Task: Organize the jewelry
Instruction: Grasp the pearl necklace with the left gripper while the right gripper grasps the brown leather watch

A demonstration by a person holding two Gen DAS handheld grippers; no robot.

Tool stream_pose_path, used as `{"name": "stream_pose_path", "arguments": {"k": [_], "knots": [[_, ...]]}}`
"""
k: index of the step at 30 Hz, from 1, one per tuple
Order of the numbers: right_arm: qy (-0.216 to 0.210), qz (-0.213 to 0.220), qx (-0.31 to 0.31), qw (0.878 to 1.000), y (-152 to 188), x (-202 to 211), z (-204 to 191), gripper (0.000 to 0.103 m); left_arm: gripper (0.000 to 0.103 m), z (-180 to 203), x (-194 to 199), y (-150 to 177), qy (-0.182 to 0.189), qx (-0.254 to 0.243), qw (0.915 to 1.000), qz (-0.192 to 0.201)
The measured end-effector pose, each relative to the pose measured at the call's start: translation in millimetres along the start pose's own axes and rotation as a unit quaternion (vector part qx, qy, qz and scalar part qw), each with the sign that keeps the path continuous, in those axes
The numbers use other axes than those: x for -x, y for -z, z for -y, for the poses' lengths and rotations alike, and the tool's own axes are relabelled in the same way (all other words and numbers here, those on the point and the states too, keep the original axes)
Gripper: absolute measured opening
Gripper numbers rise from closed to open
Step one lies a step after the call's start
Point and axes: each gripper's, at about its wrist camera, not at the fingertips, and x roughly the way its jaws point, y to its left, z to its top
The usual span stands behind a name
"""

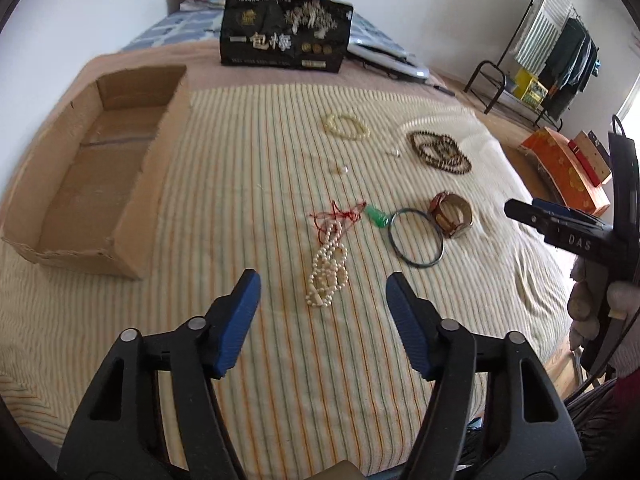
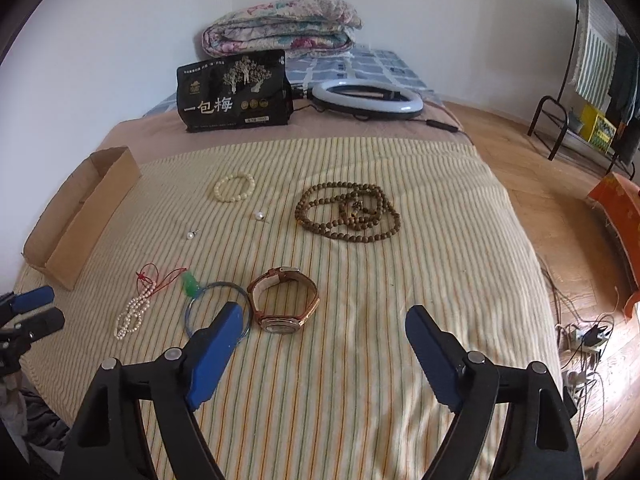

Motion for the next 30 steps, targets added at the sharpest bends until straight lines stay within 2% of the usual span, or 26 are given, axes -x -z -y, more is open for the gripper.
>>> {"name": "stream_pose_path", "arguments": {"k": [3,7,8,14,18,25,27,28,30], "knots": [[-0.032,-0.032,-0.016,0.999,-3,-21,2,0.077,0.056,0,-19,-1,-0.005,0.004,0.9997,-0.021],[-0.028,-0.05,0.004,0.998,-5,-41,-3,0.076,0.055,-1,-37,-3,0.004,0.018,0.9989,-0.042],[-0.026,-0.053,0.01,0.998,-5,-45,-4,0.076,0.051,-2,-41,-4,0.004,0.022,0.9987,-0.045],[-0.047,-0.072,0.005,0.996,-9,-60,-3,0.073,0.051,6,-60,-9,0.004,0.012,0.9983,-0.057],[-0.044,-0.078,0.019,0.996,-12,-67,-8,0.073,0.05,10,-75,-8,-0.008,0.006,0.9975,-0.069],[-0.044,-0.098,0.009,0.994,-14,-82,-5,0.071,0.034,9,-82,-8,-0.027,-0.003,0.9973,-0.069],[-0.046,-0.106,0.009,0.993,-14,-88,-5,0.068,0.026,8,-82,-9,-0.024,-0.002,0.9973,-0.069],[-0.046,-0.11,0.008,0.993,-14,-91,-5,0.067,0.017,6,-81,-9,-0.023,-0.001,0.9973,-0.07],[-0.046,-0.115,0.004,0.992,-14,-95,-4,0.064,0.013,2,-81,-9,-0.016,0.008,0.9973,-0.071]]}}
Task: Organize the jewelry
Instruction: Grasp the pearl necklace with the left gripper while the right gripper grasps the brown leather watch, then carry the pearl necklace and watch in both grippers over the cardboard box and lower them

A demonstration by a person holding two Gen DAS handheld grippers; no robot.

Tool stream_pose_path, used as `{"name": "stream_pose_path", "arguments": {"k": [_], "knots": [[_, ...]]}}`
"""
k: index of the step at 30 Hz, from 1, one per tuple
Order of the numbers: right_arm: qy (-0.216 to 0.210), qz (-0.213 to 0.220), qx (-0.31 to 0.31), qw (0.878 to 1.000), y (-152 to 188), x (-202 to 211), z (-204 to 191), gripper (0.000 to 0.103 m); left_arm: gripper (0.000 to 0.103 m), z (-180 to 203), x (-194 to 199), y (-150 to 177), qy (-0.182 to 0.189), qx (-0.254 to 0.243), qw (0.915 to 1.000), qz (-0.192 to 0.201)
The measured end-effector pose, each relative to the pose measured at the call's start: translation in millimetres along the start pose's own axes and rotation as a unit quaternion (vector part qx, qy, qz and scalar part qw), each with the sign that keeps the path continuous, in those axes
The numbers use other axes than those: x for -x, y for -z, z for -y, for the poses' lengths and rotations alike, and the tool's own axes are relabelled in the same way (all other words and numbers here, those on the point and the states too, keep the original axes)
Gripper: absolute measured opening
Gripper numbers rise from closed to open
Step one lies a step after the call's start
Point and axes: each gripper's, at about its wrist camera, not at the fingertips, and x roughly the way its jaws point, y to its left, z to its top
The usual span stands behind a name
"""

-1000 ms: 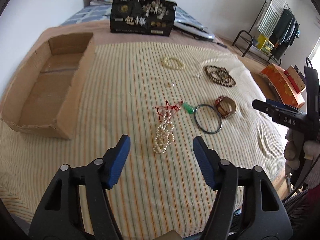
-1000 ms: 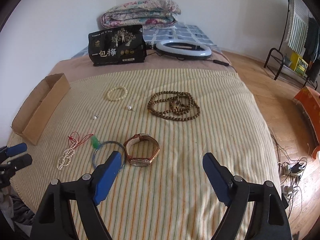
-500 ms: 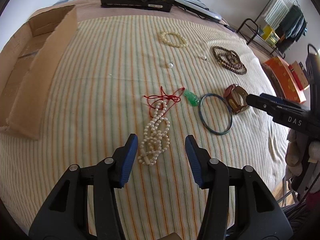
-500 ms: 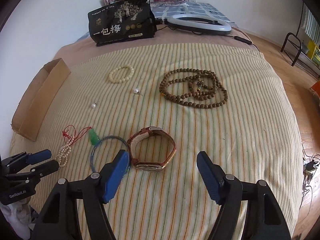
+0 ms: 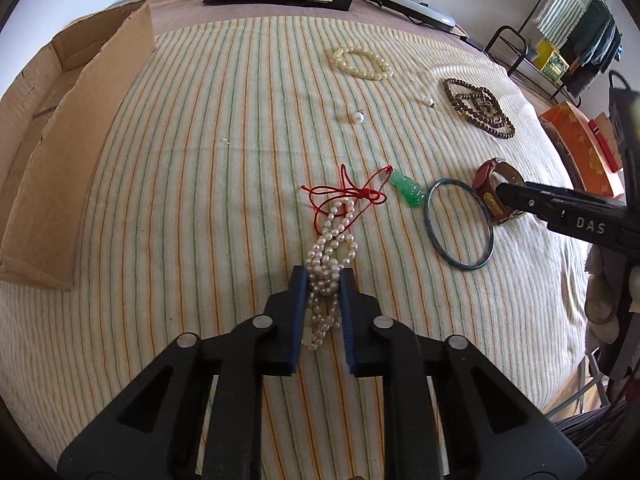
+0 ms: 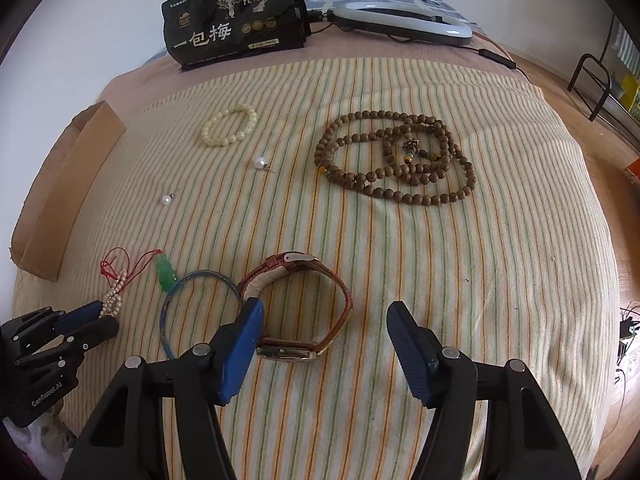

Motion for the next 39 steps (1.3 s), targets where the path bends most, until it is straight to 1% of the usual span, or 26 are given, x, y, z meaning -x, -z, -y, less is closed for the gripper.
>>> {"name": "stream_pose_path", "arguments": {"k": [1,3,5,6,7,8,10,14,16,19,23,30,34,39], "knots": [[0.001,-0.004,-0.001,1.0,-1,-2,0,0.06,0.011,-3,0,0,0.005,0.005,1.0,0.0],[-0.004,-0.008,-0.003,1.0,0,-5,0,0.058,0.01,-5,2,1,0.012,0.011,0.9999,0.001],[-0.007,-0.01,-0.002,1.0,1,-7,-1,0.053,0.009,-6,4,1,0.019,0.015,0.9997,0.002],[-0.007,-0.01,0.001,1.0,1,-7,-3,0.046,0.008,-6,5,2,0.021,0.014,0.9997,0.002],[-0.01,-0.011,0.004,1.0,1,-7,-4,0.036,0.008,-5,7,3,0.023,0.011,0.9997,0.004],[-0.01,-0.011,0.005,1.0,1,-7,-6,0.032,0.008,-3,9,3,0.024,0.007,0.9997,0.007],[-0.014,-0.013,0.008,1.0,1,-7,-7,0.019,0.007,0,15,4,0.025,-0.001,0.9996,0.013],[-0.032,-0.009,-0.003,0.999,1,-3,-6,0.012,0.006,4,29,4,0.038,-0.005,0.9989,0.025],[-0.035,-0.003,-0.006,0.999,0,2,-5,0.006,0.006,4,40,3,0.046,-0.004,0.9983,0.036],[-0.031,0.015,-0.005,0.999,-1,13,-5,0.006,0.006,5,56,-1,0.051,-0.005,0.9971,0.057],[-0.027,0.027,-0.005,0.999,-3,21,-4,0.006,0.005,0,73,-9,0.061,0.008,0.9951,0.078],[-0.031,0.058,-0.011,0.998,-6,43,-9,0.006,0.005,-13,100,-20,0.062,0.019,0.9919,0.109],[-0.04,0.083,-0.007,0.996,-13,59,-22,0.006,0.005,-22,115,-25,0.06,0.026,0.99,0.125],[-0.058,0.108,0.009,0.992,-23,77,-49,0.006,0.005,-37,135,-31,0.058,0.033,0.987,0.146]]}}
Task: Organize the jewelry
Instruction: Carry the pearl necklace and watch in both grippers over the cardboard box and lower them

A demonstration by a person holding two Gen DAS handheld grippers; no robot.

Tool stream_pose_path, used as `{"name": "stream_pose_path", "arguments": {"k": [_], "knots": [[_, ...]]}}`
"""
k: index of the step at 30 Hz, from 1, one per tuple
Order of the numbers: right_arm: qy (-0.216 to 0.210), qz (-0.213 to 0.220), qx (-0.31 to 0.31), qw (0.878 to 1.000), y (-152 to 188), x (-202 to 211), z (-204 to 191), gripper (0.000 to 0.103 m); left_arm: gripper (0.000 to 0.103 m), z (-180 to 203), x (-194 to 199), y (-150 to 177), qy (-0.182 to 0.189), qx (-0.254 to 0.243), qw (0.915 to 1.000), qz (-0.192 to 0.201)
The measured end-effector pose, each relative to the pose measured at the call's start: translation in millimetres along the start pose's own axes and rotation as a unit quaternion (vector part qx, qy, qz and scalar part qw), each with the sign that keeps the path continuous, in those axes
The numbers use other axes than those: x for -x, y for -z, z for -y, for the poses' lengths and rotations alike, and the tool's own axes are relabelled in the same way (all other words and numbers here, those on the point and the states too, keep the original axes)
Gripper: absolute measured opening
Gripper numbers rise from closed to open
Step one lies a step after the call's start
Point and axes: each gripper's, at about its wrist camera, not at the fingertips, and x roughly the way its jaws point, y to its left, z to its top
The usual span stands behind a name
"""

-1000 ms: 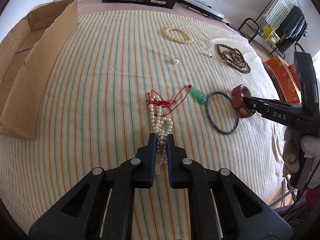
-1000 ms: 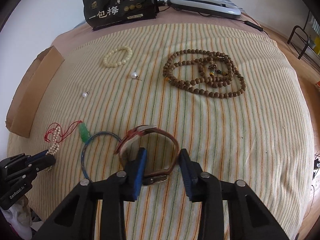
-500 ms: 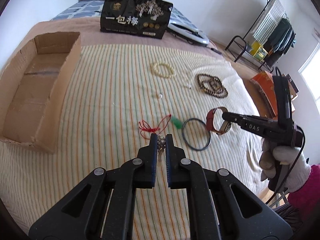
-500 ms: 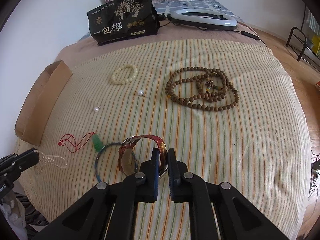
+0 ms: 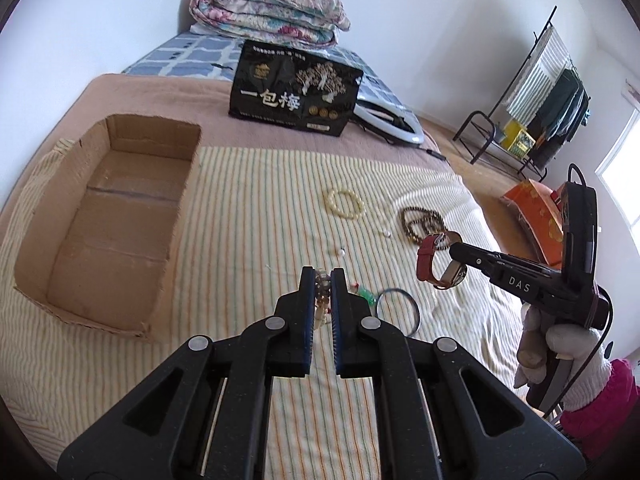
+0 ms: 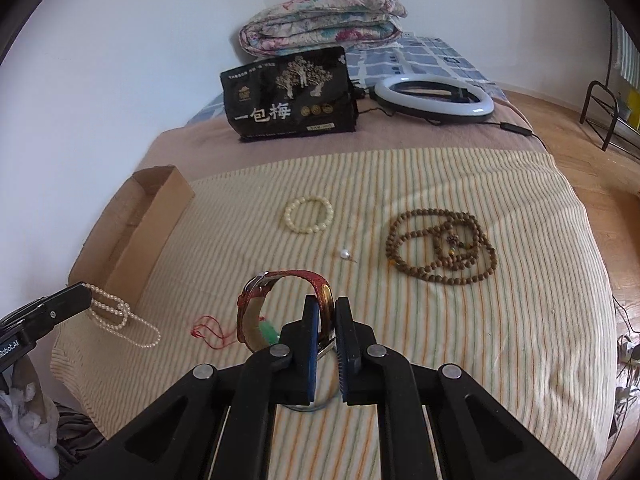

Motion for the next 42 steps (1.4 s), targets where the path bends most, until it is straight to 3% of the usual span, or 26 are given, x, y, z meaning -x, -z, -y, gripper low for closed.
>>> {"name": "stream_pose_path", "arguments": {"k": [6,19,32,42], "knots": [[-0.026,0.021,0.027,0.999,-17,5,-42,0.006,0.005,-24,25,-17,-0.011,0.013,0.9994,0.031],[-0.066,0.027,0.103,0.992,-50,-17,-136,0.006,0.005,-115,69,-42,-0.084,0.068,0.9909,0.081],[-0.096,0.013,0.135,0.986,-73,-70,-214,0.006,0.005,-184,59,-37,-0.136,0.127,0.9807,0.06],[-0.097,-0.019,0.131,0.986,-69,-117,-238,0.006,0.005,-195,49,-32,-0.142,0.147,0.9779,0.043]]}}
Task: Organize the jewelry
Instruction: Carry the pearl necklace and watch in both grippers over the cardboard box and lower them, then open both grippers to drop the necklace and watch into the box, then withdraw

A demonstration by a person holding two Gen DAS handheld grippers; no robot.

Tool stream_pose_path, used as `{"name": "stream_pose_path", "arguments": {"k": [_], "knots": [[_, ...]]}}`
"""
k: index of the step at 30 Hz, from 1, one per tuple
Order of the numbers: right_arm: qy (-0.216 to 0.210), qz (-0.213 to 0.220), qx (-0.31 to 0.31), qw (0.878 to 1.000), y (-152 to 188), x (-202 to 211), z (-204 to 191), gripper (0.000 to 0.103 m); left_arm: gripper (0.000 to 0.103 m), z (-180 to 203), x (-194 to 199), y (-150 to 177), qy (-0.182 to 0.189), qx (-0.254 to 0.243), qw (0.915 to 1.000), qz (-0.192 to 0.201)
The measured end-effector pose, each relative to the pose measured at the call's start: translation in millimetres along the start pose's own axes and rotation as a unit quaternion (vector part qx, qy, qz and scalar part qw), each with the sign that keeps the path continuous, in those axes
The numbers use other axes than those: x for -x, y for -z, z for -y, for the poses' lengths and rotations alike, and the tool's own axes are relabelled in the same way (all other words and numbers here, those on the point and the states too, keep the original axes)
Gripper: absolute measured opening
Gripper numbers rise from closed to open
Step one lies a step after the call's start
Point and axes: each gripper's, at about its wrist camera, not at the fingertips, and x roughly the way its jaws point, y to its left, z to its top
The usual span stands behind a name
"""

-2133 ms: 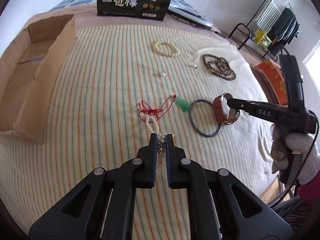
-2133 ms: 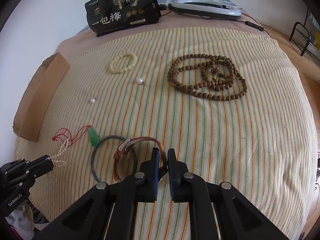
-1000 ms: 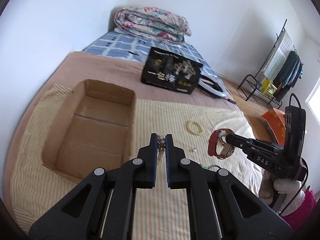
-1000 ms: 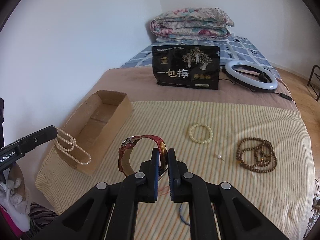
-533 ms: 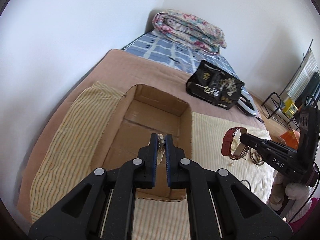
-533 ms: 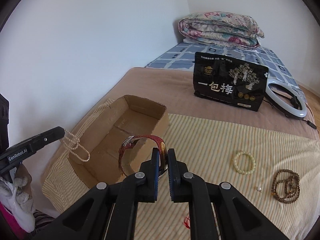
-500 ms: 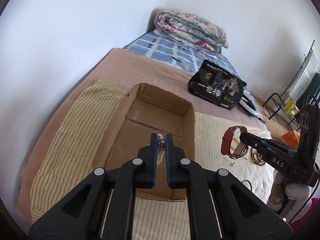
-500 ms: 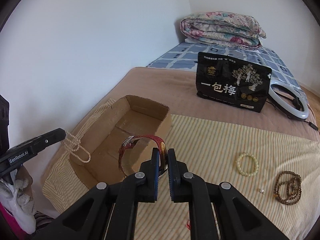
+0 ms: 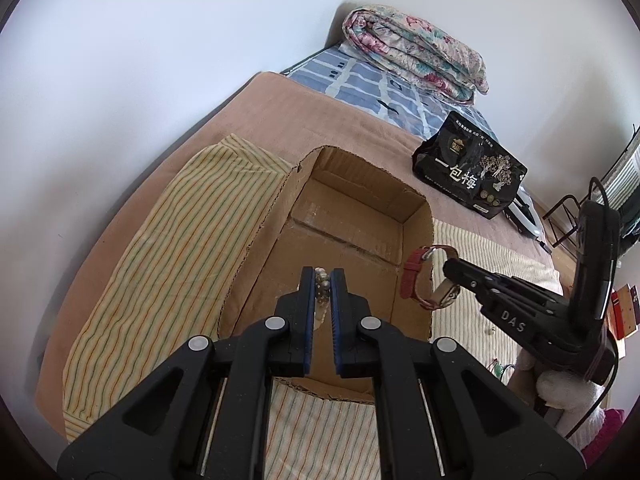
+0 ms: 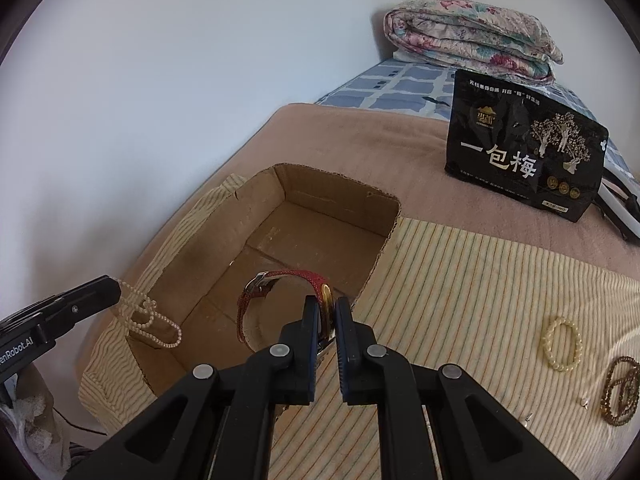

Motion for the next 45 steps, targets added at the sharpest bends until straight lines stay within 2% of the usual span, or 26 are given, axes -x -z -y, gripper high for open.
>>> {"name": "stream_pose_path", "arguments": {"k": [3,6,7,9,10,11,13,23,32,38,41,43,45], "knots": [[-0.006,-0.008,-0.006,1.0,2,-7,-1,0.007,0.005,2,-2,0,-0.004,-0.003,1.0,-0.004],[-0.013,-0.012,-0.005,1.0,3,-10,-2,0.013,0.005,2,-3,0,-0.008,-0.004,0.9999,-0.005],[-0.014,-0.01,-0.005,1.0,3,-9,-3,0.021,0.005,2,-3,0,-0.007,-0.001,1.0,-0.005],[-0.02,-0.006,-0.008,1.0,3,-7,-3,0.032,0.005,0,-4,-1,-0.003,0.001,1.0,-0.009],[-0.021,-0.004,-0.009,1.0,3,-5,-3,0.032,0.009,0,-4,-1,-0.003,0.002,1.0,-0.009],[-0.021,-0.003,-0.009,1.0,3,-4,-3,0.032,0.018,0,-4,-1,-0.004,0.003,1.0,-0.009],[-0.022,-0.001,-0.01,1.0,3,0,-2,0.032,0.029,0,-4,-2,-0.003,0.005,1.0,-0.007],[-0.014,0.013,-0.009,1.0,7,19,8,0.032,0.029,9,1,-2,-0.004,-0.004,1.0,0.006],[0.002,0.035,-0.004,0.999,15,52,21,0.035,0.029,37,11,0,0.0,-0.034,0.9989,0.033],[0.014,0.052,-0.005,0.999,24,81,38,0.046,0.031,64,11,4,0.02,-0.065,0.9968,0.041],[0.029,0.062,-0.005,0.998,31,98,49,0.057,0.045,76,10,7,0.03,-0.075,0.996,0.038],[0.037,0.067,-0.009,0.997,38,109,59,0.065,0.046,86,10,9,0.035,-0.083,0.9953,0.037],[0.045,0.069,-0.014,0.996,43,119,69,0.068,0.046,95,9,12,0.038,-0.092,0.9944,0.035]]}}
